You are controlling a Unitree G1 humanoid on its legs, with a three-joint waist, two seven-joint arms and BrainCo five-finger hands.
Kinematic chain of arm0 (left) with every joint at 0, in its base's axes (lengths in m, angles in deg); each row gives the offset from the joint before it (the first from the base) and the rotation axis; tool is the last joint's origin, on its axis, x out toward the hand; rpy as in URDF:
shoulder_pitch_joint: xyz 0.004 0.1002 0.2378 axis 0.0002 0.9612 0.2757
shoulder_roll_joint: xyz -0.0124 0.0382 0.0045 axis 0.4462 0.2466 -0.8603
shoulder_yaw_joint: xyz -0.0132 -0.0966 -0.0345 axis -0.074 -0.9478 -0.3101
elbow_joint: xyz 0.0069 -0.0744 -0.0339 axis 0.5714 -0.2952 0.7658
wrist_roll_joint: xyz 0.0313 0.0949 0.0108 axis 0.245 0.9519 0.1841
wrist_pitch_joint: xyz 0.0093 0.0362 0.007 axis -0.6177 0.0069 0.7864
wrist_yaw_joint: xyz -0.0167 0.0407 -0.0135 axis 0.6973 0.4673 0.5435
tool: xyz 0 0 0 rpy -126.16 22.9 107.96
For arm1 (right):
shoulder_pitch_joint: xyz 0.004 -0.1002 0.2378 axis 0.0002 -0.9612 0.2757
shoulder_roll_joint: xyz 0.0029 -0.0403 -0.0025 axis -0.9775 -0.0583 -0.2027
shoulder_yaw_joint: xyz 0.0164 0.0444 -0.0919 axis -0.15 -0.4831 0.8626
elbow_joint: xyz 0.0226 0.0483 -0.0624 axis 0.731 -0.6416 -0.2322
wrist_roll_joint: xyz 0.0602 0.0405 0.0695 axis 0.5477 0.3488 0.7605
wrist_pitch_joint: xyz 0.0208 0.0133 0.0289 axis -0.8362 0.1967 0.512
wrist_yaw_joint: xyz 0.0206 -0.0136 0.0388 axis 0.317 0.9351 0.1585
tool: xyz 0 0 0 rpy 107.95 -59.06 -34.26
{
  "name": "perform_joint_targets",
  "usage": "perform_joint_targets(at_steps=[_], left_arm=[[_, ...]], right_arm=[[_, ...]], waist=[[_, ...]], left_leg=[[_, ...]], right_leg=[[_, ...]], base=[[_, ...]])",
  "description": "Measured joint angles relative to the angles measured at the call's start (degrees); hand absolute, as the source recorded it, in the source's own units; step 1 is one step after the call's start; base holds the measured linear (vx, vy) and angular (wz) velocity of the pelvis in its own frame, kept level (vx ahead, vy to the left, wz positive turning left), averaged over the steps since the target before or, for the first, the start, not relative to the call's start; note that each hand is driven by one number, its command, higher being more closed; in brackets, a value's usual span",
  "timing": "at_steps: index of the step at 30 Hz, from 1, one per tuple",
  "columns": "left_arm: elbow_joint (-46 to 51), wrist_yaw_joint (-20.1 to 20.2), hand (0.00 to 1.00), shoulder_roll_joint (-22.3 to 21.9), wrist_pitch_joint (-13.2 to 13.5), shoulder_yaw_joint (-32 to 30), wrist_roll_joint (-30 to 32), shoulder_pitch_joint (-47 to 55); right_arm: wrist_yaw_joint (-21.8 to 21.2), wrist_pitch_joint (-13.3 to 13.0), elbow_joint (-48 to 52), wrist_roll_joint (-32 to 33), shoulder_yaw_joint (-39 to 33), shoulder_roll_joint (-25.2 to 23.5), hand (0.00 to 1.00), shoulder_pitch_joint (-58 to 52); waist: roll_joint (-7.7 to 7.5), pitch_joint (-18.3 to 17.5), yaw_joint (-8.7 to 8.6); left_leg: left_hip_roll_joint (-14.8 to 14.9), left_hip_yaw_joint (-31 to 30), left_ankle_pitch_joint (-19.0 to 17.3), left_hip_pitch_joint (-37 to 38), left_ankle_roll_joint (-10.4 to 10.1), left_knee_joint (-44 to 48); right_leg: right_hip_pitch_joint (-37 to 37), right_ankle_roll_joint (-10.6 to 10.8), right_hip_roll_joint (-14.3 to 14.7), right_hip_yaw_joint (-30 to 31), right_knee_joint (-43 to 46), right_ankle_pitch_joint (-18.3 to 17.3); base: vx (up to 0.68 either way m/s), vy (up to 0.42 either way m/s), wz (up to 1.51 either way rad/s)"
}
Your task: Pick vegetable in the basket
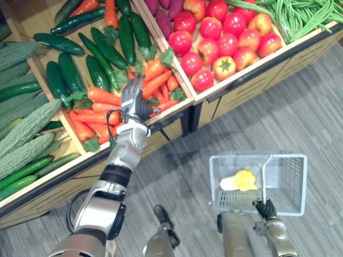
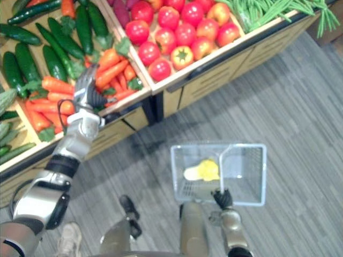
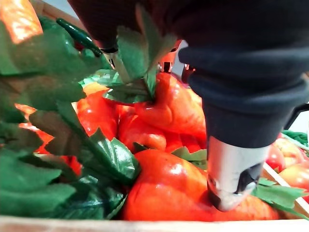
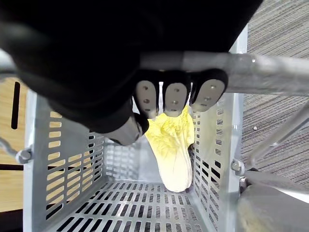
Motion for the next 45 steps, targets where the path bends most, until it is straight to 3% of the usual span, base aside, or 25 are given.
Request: perform_joint_targets(at_steps=[9, 10, 23, 39, 45], left_arm=[[-2.0, -0.1, 0.00, 0.0, 0.0, -4.4, -0.2, -4.3], [-2.0, -0.1, 1.00, 0.0, -0.1, -4.5, -0.2, -4.6], [-4.3, -1.1, 1.00, 0.1, -1.1, -6.2, -0.7, -7.3], [-5.6, -0.4, 1.00, -0.2, -1.2, -6.3, -1.2, -7.1], [2.1, -1.7, 1.00, -3.0, -1.2, -6.3, -1.4, -1.8]], right_arm=[[0.0, -0.1, 0.6, 0.0, 0.3, -0.2, 1.00, 0.0], [0.0, -0.1, 0.7, 0.0, 0.3, -0.2, 1.00, 0.0], [0.0, -0.6, 1.0, 0.2, 2.3, -0.2, 1.00, 0.0], [0.0, 0.0, 0.9, 0.6, 2.4, -0.2, 1.00, 0.0], [0.0, 1.2, 0.8, 0.5, 2.1, -0.2, 1.00, -0.2]], waist=[[-0.38, 0.3, -0.11], [-0.39, 0.3, -0.09], [-0.49, 0.3, -1.33], [-0.74, 0.3, -1.50], [-0.80, 0.3, -1.50]], left_leg=[[0.2, 0.1, 1.4, -0.6, -0.2, -2.1], [0.2, 0.1, 1.4, -0.8, -0.2, -2.1], [0.5, 0.3, 1.5, -0.8, -0.3, -2.4], [0.6, 1.3, 1.5, 1.3, -0.3, -2.4], [1.0, 0.1, 1.5, 3.3, -0.3, -2.0]], right_leg=[[-0.8, 0.0, 0.7, 0.0, -0.9, 0.0], [-1.0, 0.0, 0.7, 0.0, -0.9, 0.0], [-1.3, 0.0, 1.0, 0.0, -0.7, 0.0], [0.2, 0.0, 1.2, 0.1, -0.1, 0.0], [2.8, 0.0, 1.1, -0.6, 0.6, 0.0]], base=[[0.00, 0.000, 0.00], [0.03, -0.002, 0.01], [0.01, 0.000, 0.00], [0.00, -0.001, -0.01], [0.01, 0.001, 0.06]])
